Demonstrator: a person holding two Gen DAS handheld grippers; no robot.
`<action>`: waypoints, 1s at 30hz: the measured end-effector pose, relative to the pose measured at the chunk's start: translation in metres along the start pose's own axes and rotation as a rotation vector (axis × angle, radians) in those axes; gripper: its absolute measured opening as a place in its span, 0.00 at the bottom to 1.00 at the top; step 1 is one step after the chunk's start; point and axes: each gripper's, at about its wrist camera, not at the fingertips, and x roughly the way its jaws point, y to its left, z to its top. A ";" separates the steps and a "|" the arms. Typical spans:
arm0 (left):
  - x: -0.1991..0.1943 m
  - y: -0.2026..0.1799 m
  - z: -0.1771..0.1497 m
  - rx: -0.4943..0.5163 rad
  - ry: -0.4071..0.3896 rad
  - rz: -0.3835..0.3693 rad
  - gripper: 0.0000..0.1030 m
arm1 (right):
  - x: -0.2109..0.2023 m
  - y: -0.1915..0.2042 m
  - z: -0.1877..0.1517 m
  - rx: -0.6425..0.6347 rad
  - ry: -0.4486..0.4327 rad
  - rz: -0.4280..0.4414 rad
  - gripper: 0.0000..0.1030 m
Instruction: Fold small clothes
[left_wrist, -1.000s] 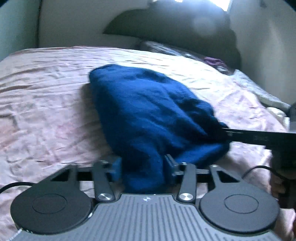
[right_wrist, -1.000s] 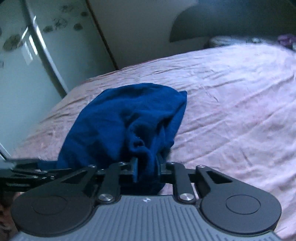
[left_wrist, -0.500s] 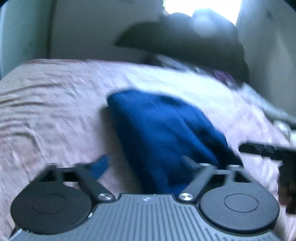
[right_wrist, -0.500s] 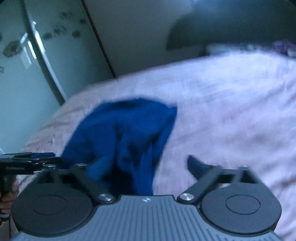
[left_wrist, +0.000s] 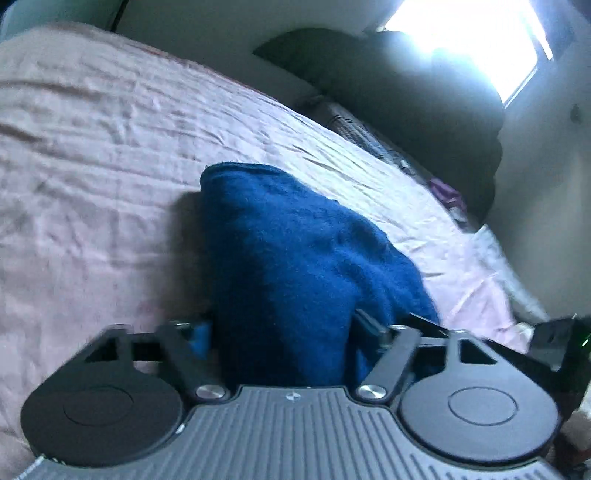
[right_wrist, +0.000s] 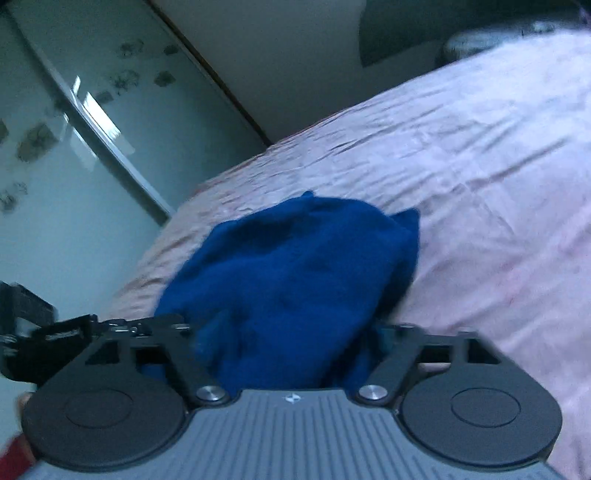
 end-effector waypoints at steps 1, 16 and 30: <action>0.001 -0.002 -0.001 0.018 -0.003 0.003 0.48 | 0.002 -0.002 0.001 0.006 0.000 -0.017 0.38; -0.028 -0.012 0.005 0.098 0.001 0.074 0.47 | -0.008 0.009 -0.002 0.134 -0.010 -0.068 0.49; -0.066 -0.012 -0.066 0.135 0.056 0.015 0.13 | -0.072 0.023 -0.069 0.064 0.038 -0.029 0.14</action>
